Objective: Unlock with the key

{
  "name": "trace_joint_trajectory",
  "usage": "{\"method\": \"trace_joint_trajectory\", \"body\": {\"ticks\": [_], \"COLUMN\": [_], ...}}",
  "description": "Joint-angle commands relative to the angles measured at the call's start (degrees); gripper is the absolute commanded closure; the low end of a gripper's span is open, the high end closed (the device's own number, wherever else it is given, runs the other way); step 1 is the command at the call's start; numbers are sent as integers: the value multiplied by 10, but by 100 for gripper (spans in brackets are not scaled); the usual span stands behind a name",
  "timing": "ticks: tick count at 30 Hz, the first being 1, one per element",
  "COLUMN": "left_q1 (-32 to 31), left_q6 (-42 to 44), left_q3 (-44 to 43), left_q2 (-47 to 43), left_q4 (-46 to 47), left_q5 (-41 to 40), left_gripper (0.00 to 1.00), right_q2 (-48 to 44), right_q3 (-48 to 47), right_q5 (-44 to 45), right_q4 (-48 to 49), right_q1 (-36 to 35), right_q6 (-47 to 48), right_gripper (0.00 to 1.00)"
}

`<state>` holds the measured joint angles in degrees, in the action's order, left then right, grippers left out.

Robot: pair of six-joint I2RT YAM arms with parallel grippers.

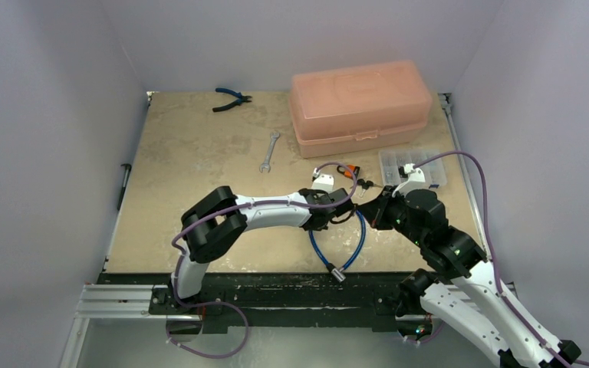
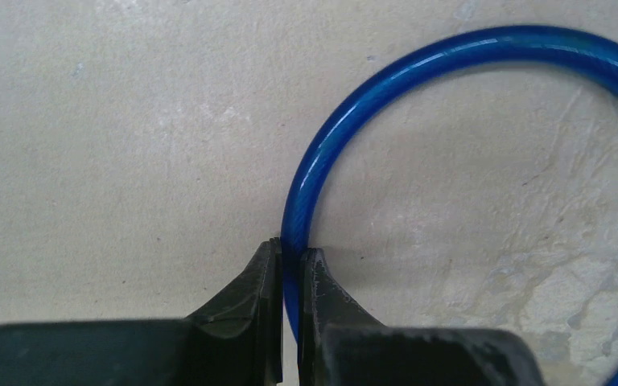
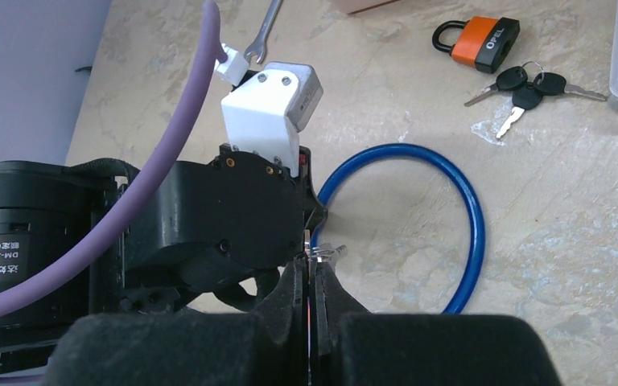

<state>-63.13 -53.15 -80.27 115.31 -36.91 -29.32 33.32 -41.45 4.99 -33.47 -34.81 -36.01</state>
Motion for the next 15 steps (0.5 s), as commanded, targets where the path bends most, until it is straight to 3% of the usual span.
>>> {"method": "trace_joint_trajectory", "body": {"ticks": [1, 9, 15], "left_q1": [3, 66, 132], "left_q6": [-23, -19, 87], "left_q3": [-12, 45, 82], "left_q2": [-2, -66, -127], "left_q4": [-40, -29, 21], "left_q5": [-55, -70, -63], "left_gripper": [100, 100, 100], "right_q2": [-1, 7, 13], "right_q3": [-22, -22, -23], "right_q5": [-1, -2, -5], "right_q4": [3, 3, 8], "right_q1": [3, 3, 3], "right_q6": [2, 4, 7], "right_gripper": [100, 100, 100]}}
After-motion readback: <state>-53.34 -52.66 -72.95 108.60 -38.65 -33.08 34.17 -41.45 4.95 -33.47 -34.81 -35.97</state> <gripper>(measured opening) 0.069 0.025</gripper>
